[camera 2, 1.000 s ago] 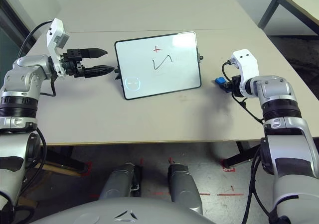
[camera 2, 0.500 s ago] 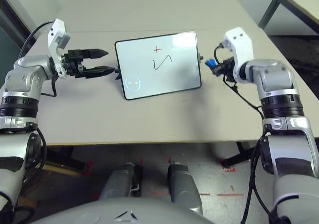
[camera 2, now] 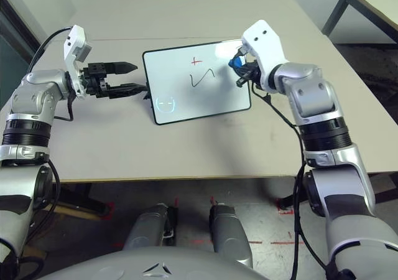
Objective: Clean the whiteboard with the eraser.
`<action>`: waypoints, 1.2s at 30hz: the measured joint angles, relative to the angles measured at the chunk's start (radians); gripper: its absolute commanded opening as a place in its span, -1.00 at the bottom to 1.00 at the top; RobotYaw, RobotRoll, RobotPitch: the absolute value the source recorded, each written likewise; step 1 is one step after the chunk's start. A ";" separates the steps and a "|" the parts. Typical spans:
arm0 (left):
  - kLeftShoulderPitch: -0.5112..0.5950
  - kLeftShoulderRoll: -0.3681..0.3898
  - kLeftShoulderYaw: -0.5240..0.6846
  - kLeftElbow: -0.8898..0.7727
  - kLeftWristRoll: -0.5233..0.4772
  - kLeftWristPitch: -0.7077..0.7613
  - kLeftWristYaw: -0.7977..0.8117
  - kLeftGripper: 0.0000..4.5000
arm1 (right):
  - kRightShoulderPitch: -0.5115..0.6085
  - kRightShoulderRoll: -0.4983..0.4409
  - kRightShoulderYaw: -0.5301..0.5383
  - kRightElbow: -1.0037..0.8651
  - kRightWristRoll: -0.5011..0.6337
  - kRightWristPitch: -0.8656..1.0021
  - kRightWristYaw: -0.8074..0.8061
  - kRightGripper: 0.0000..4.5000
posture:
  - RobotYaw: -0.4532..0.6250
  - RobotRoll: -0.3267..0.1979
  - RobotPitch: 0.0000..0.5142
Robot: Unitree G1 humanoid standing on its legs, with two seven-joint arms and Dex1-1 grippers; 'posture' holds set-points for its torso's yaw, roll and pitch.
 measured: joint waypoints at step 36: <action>-0.004 0.001 0.000 -0.001 -0.001 0.000 0.008 1.00 | 0.013 0.179 0.074 0.147 -0.128 -0.154 -0.035 -1.00 | 0.13 0.25 -0.73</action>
